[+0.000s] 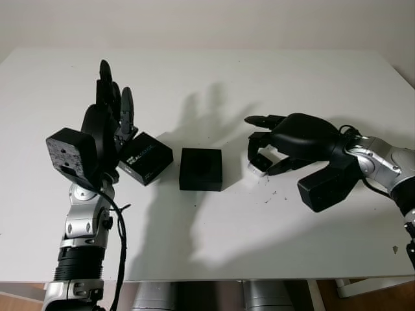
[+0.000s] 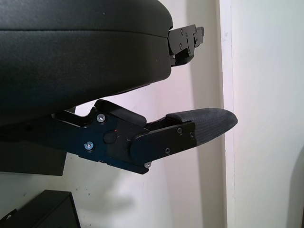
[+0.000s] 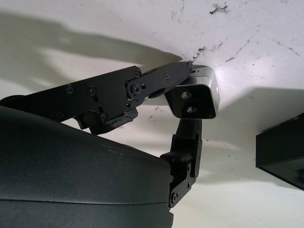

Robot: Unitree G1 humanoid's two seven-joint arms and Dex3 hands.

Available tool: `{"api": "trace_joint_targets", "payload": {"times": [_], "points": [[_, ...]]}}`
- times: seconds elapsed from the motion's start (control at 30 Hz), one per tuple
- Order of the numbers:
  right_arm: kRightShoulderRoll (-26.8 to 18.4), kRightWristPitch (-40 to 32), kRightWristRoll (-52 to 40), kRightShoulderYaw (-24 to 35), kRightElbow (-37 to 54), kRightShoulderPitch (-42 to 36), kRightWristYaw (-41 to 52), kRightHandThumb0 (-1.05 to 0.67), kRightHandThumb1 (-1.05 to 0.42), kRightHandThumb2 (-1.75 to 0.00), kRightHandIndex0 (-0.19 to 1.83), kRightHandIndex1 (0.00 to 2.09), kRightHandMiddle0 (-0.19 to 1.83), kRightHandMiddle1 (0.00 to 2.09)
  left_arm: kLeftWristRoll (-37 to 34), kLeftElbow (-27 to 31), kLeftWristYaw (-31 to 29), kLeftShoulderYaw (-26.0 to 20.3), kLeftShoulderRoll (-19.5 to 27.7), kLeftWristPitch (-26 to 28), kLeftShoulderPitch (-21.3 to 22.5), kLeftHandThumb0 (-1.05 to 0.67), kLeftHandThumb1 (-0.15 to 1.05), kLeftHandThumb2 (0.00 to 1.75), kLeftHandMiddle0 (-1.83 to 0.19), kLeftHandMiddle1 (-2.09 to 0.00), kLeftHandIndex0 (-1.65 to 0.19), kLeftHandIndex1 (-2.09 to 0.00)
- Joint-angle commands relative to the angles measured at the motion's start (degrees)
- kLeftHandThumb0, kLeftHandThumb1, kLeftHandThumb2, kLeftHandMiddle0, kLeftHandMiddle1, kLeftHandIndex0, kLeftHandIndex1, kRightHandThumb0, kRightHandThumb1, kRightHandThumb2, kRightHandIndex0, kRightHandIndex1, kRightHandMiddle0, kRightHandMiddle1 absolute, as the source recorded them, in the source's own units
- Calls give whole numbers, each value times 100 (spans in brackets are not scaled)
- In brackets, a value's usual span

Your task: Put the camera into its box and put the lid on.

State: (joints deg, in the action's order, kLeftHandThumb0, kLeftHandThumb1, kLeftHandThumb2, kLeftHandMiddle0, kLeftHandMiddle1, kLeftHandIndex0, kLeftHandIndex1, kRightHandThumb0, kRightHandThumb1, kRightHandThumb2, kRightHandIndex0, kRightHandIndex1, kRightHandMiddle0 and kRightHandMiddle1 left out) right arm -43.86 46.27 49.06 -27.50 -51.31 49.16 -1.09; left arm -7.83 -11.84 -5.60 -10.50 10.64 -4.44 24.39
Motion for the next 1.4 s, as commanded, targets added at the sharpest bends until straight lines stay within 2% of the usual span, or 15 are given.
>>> {"api": "trace_joint_targets", "payload": {"times": [0.0,0.27,0.6,0.87,1.1,1.37], "points": [[-35,22,-132,58,-109,-67,-49,-45,-101,-5,22,8,36,121,7,147,17,9,-9,24,-82,-64,105,66,19,0,19,0],[144,53,-749,229,-436,-149,101,-45,-99,-5,25,6,36,130,26,188,32,44,-37,39,-129,-65,105,66,19,0,19,0],[599,-104,-2089,841,-638,-390,776,-45,-98,-5,24,6,32,139,16,218,12,63,-58,40,-172,-64,105,67,19,0,19,0],[1013,-325,-3165,1395,-404,-635,1549,-44,-98,-5,21,4,29,145,34,239,30,83,-91,28,-202,-65,105,69,19,0,19,0],[1264,-398,-3724,1732,-197,-775,1986,-46,-98,-5,20,5,27,152,14,262,34,61,-113,9,-234,-66,105,68,19,0,19,0],[1729,-962,-4441,2173,472,-1068,2215,-49,-96,-5,21,6,31,156,-9,254,4,29,-78,13,-239,-67,105,68,19,0,19,0]]}}
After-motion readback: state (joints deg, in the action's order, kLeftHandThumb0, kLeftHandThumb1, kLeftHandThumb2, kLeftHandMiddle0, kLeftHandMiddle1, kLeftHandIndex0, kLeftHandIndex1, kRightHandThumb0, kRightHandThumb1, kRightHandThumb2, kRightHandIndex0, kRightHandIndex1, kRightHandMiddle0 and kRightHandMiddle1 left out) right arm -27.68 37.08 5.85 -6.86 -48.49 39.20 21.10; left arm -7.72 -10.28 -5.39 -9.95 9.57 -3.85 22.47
